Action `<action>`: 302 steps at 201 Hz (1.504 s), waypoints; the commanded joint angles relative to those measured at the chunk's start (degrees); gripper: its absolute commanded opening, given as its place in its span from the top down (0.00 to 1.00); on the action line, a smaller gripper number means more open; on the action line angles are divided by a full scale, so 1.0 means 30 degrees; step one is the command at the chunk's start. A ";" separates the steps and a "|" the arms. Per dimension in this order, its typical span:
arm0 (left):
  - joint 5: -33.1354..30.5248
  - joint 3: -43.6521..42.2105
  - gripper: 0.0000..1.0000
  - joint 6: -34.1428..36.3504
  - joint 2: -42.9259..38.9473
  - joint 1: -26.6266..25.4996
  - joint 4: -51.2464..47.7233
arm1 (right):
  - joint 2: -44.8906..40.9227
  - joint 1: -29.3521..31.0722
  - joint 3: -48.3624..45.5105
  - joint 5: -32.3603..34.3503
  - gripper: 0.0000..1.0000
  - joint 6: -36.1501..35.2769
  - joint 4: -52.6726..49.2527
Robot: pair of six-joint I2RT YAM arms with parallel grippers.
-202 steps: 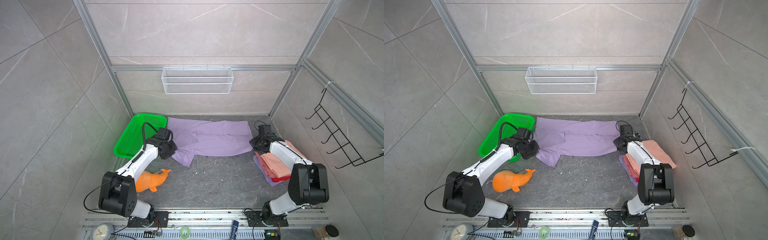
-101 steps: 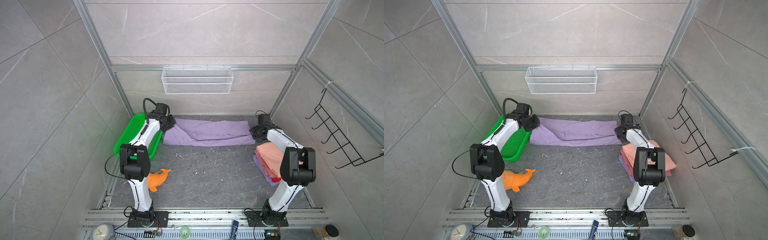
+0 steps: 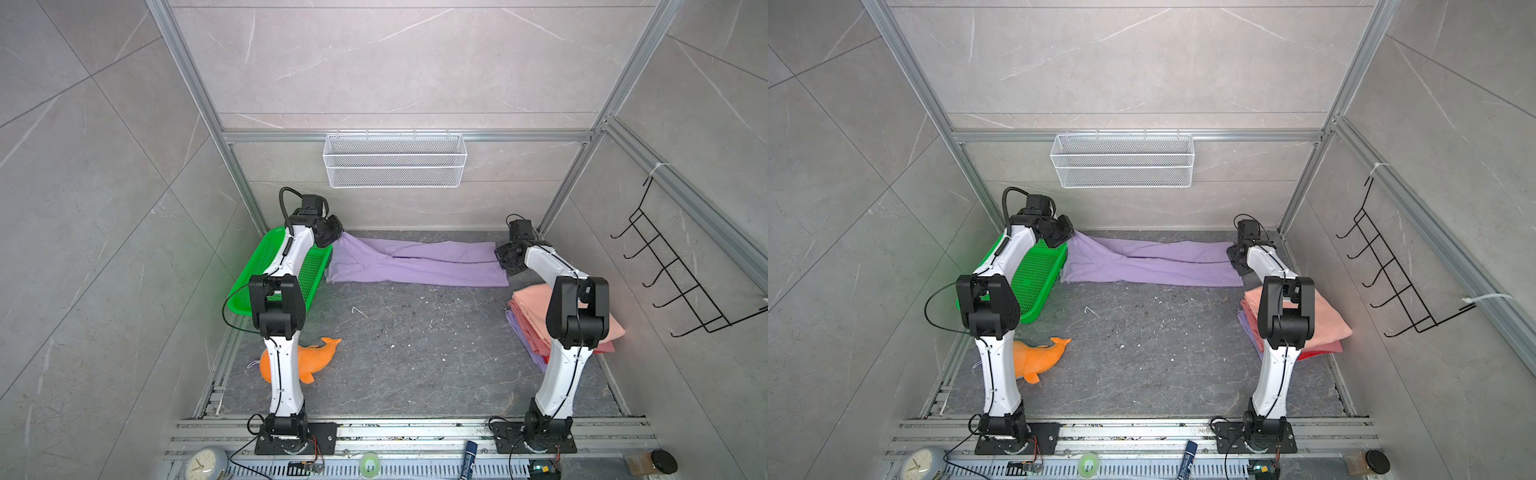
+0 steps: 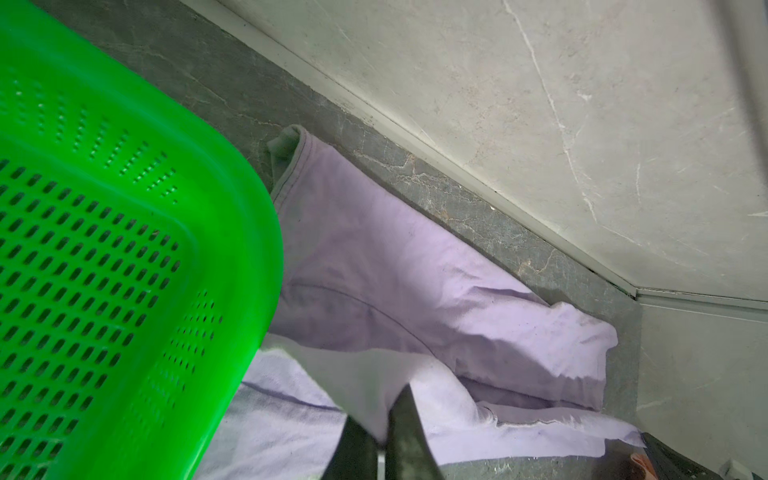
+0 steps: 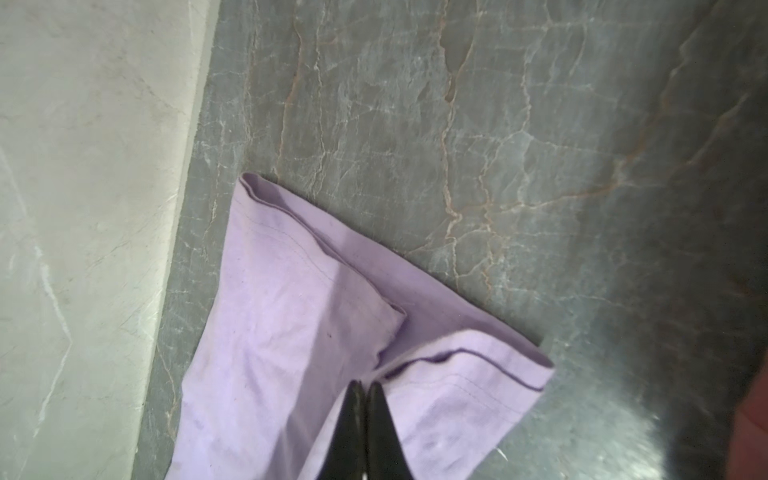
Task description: Fold and stack the t-shirts
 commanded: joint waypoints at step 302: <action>-0.3325 -0.3616 0.55 -0.2341 0.1195 -0.4229 -0.0125 | -1.4714 -0.0045 -0.9667 -0.1855 0.19 -0.5750 -0.1586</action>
